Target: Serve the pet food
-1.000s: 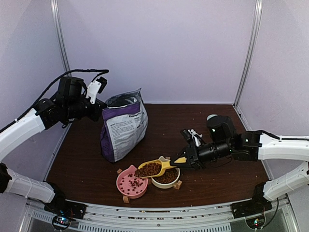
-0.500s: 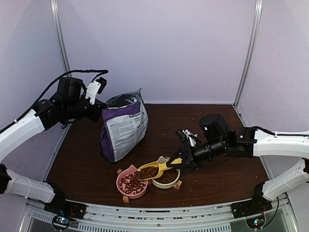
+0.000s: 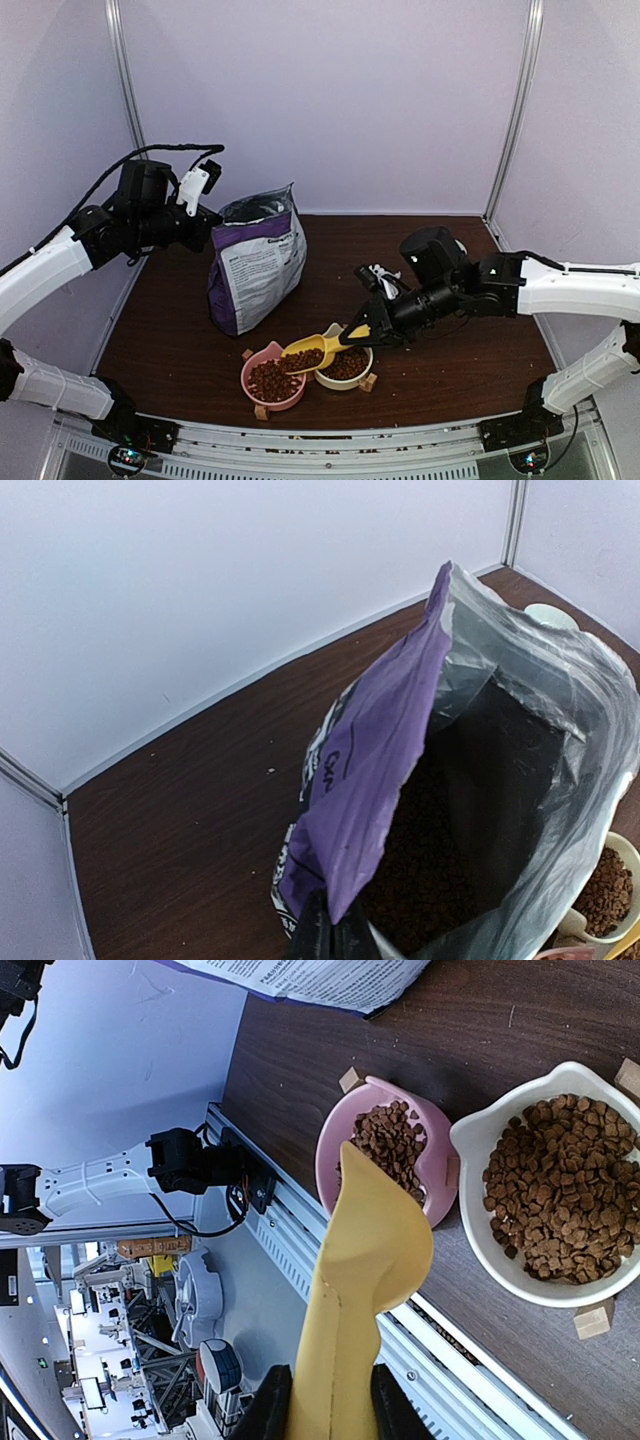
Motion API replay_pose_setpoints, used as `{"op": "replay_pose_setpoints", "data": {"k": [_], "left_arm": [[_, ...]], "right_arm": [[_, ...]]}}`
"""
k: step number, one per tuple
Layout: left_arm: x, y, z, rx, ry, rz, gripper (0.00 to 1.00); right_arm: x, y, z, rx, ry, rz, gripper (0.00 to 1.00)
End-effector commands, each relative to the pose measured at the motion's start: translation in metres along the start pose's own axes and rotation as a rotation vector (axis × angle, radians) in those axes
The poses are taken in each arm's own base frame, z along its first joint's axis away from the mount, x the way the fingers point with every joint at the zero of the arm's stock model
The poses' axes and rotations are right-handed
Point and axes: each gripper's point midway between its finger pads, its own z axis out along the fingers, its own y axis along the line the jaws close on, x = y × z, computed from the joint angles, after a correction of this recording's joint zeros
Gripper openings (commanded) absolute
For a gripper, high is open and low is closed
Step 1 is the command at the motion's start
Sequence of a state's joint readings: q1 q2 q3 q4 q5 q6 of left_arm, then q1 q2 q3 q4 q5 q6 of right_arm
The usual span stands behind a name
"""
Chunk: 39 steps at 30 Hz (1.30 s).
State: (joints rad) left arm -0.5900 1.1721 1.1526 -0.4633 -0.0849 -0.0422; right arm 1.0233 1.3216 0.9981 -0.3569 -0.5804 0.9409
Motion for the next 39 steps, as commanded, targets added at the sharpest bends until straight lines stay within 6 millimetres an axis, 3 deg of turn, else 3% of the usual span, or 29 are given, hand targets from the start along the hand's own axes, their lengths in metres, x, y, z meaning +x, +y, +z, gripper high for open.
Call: {"op": "replay_pose_setpoints", "data": {"k": [1, 23, 39], "left_arm": [[0.014, -0.001, -0.001, 0.011, 0.04, 0.009, 0.0], [0.015, -0.001, -0.001, 0.016, 0.042, 0.009, 0.0], [0.014, -0.001, -0.002, 0.016, 0.04, 0.007, 0.0]], "right_arm": [[-0.005, 0.01, -0.002, 0.013, -0.008, -0.043, 0.18], [-0.011, 0.016, -0.009, 0.169, 0.029, -0.154, 0.18], [-0.019, 0.035, -0.015, 0.247, -0.004, -0.297, 0.18]]}}
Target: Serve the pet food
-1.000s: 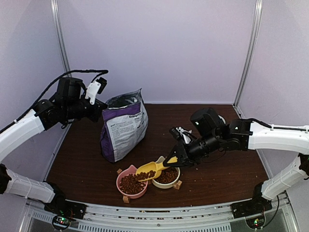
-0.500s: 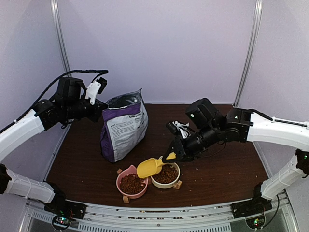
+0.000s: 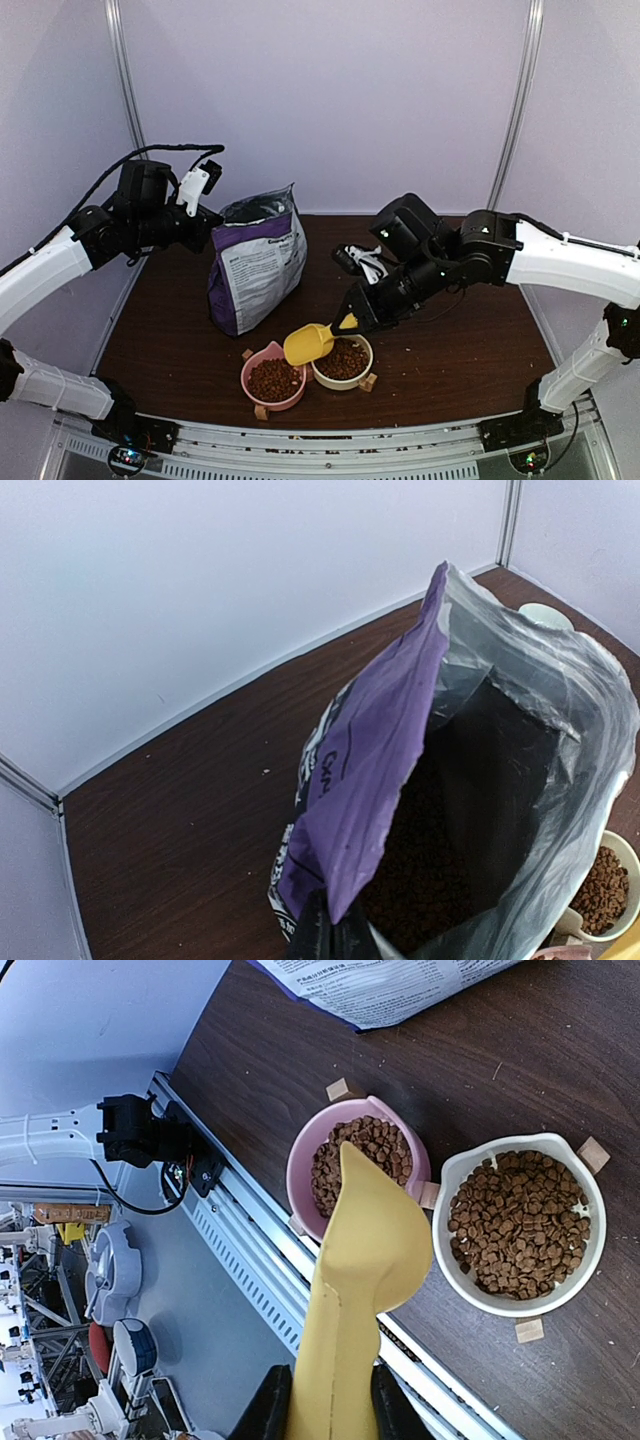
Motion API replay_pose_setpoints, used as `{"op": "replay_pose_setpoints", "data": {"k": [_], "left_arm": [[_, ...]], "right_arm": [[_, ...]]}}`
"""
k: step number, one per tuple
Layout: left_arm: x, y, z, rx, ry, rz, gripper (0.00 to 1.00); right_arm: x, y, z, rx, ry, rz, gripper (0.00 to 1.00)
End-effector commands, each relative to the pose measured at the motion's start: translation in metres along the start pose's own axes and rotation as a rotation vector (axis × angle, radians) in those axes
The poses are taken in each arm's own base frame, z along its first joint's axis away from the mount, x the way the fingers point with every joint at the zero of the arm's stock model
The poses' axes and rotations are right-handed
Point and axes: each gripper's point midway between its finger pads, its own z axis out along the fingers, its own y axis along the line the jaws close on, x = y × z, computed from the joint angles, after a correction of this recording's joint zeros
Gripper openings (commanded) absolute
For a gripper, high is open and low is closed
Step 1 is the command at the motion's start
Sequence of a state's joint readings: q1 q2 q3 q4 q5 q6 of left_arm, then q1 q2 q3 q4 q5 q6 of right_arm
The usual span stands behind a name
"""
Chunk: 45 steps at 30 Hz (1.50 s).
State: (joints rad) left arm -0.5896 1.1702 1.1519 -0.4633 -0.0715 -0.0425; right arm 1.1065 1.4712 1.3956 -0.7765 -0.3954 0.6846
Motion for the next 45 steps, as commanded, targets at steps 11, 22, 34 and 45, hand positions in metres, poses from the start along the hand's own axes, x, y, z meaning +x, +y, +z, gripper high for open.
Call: {"op": "replay_pose_setpoints", "data": {"k": [11, 22, 34, 45], "left_arm": [[-0.014, -0.016, -0.01, 0.091, -0.033, 0.015, 0.0], [-0.027, -0.118, -0.015, 0.348, -0.061, 0.247, 0.0], [-0.022, -0.167, -0.01, 0.464, -0.043, 0.256, 0.0], [-0.017, -0.169, -0.005, 0.449, -0.008, 0.184, 0.0]], "right_arm": [[-0.032, 0.014, -0.054, -0.162, -0.231, -0.029, 0.18], [-0.059, 0.013, -0.166, -0.334, -0.548, -0.005, 0.2], [-0.043, -0.02, -0.155, -0.113, -0.488, -0.022, 0.2], [-0.057, -0.044, -0.12, 0.116, -0.435, -0.079, 0.2]]}}
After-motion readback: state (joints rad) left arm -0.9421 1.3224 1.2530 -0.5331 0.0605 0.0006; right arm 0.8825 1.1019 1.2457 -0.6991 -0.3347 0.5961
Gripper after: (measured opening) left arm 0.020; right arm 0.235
